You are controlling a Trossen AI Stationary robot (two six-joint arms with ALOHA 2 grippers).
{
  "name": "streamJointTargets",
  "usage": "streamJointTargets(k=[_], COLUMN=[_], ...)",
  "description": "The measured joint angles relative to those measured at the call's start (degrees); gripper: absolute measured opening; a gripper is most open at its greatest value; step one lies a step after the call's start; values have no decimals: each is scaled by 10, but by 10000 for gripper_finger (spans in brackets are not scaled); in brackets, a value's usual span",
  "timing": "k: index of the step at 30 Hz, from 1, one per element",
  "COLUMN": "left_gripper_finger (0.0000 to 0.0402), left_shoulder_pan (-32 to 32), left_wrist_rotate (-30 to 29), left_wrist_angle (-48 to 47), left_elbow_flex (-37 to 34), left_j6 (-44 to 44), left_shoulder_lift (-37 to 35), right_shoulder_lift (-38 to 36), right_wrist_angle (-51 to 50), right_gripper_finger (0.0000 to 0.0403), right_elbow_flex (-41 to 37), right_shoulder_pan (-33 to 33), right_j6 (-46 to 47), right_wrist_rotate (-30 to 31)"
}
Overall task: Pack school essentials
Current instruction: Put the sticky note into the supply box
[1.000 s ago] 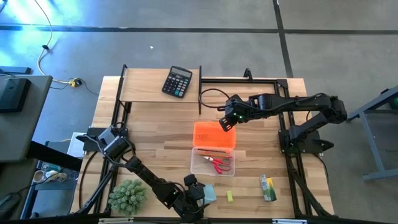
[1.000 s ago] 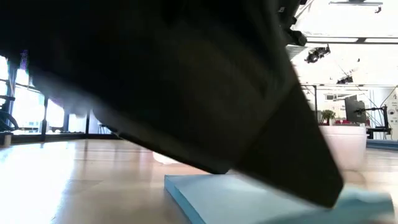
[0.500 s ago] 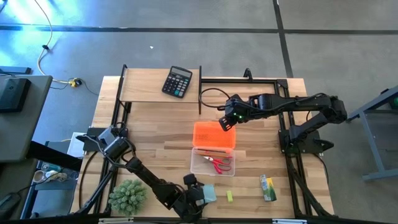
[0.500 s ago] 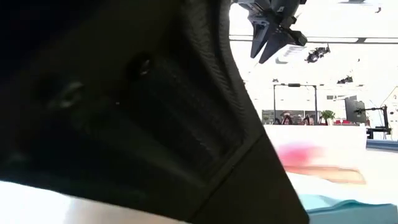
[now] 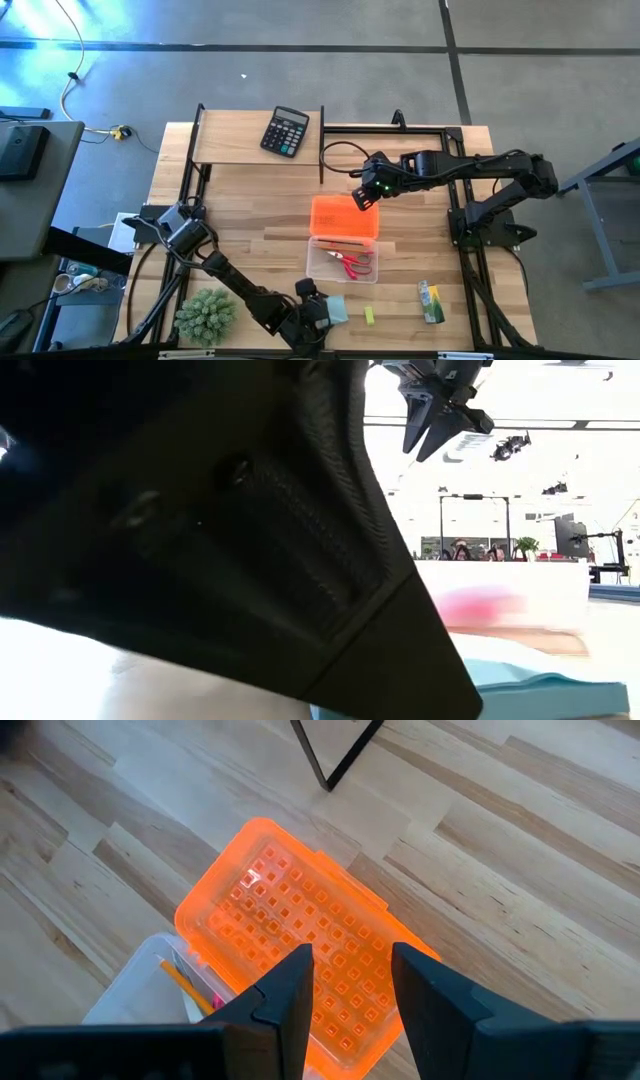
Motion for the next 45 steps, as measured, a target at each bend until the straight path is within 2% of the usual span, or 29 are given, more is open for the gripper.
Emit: streamJointTargets(k=[6,15,27,35,45], left_gripper_finger=[352,340,339,339,339], left_shoulder_pan=[-3,-14,-16,-17,-18], left_wrist_rotate=[0,-14,-27,-7,-15], left_wrist_angle=[-1,11,34,61,81], left_elbow_flex=[0,-3,-4,-4,-4], left_j6=[-4,-6,-5,-7,24], left_shoulder_lift=[0,-3,-12,-17,-38], right_shoulder_lift=[0,0,0,0,0], right_wrist_angle=[0,0,-1,-1,-1], right_gripper_finger=[129,129,129,129,129], right_elbow_flex=[0,0,0,0,0], right_shoulder_pan=[0,0,0,0,0], right_j6=[-2,-6,-9,-13,-13], right_wrist_rotate=[0,0,0,0,0])
